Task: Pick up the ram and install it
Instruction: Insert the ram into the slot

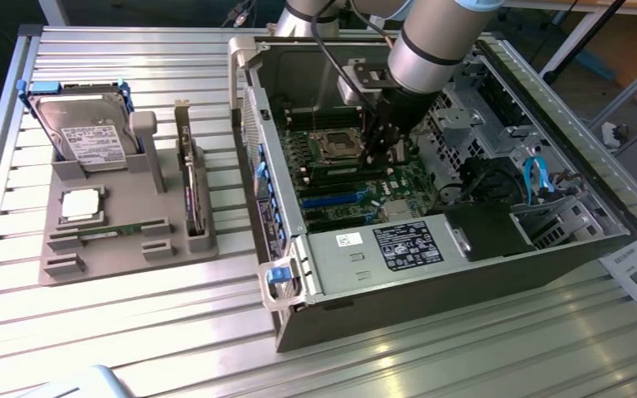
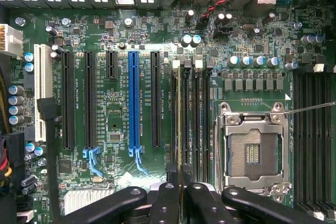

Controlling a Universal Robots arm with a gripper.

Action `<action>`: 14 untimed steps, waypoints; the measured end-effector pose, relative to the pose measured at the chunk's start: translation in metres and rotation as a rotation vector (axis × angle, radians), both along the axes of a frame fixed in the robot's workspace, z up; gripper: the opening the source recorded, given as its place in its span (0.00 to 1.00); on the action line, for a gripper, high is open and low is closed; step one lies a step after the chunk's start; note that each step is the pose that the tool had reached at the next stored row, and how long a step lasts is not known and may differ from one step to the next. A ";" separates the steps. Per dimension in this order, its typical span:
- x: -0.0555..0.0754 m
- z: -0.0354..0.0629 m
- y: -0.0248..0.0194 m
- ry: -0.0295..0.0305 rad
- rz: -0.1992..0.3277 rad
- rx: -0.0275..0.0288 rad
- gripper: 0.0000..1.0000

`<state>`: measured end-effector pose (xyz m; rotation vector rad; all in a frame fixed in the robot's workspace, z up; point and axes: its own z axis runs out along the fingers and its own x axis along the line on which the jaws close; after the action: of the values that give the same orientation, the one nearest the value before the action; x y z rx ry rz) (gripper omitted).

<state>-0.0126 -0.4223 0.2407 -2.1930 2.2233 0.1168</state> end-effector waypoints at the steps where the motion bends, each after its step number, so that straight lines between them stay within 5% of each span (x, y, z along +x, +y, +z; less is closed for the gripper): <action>1: 0.000 -0.0006 0.0000 0.0000 0.000 0.0000 0.12; 14: 0.001 -0.0025 0.0000 0.0000 0.000 -0.0003 0.12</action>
<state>-0.0118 -0.4224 0.2381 -2.1931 2.2235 0.1165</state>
